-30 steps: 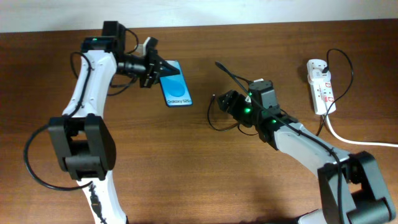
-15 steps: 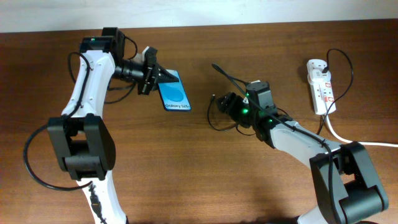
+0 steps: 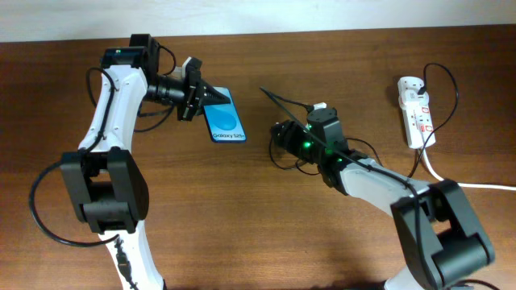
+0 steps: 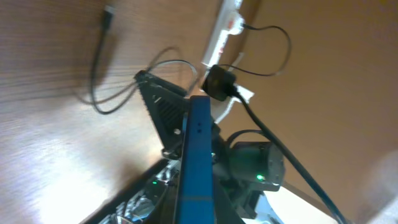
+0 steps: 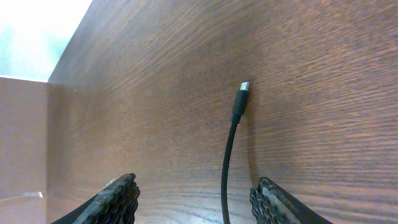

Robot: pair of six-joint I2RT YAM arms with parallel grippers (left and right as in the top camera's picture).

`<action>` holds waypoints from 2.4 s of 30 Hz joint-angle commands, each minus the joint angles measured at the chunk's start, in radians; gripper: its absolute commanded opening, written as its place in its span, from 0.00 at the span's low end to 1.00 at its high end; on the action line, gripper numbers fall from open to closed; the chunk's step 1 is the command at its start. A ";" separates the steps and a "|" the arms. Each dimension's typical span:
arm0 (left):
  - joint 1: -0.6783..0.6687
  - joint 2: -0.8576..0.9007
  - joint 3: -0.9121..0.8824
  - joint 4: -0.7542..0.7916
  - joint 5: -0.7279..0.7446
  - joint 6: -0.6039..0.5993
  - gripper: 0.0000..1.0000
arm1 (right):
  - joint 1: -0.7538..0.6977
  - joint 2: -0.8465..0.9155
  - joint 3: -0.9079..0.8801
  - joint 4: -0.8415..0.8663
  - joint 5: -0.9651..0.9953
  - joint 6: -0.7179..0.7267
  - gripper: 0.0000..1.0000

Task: Plug charger to phone and switch on socket
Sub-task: 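Lower the right gripper and grasp the black cable near its plug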

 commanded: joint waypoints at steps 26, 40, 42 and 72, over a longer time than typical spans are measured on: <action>0.008 -0.030 -0.002 -0.002 -0.109 0.034 0.00 | 0.003 0.284 0.105 0.121 -0.107 0.063 0.51; 0.007 -0.030 -0.002 -0.002 -0.109 0.034 0.00 | -0.005 0.295 0.113 0.120 -0.167 0.066 0.21; 0.007 -0.030 -0.002 -0.002 -0.109 0.034 0.00 | -0.020 0.295 0.113 0.120 -0.188 0.058 0.21; 0.007 -0.030 -0.002 -0.002 -0.109 0.034 0.00 | -0.067 0.330 0.113 0.144 -0.268 -0.093 0.48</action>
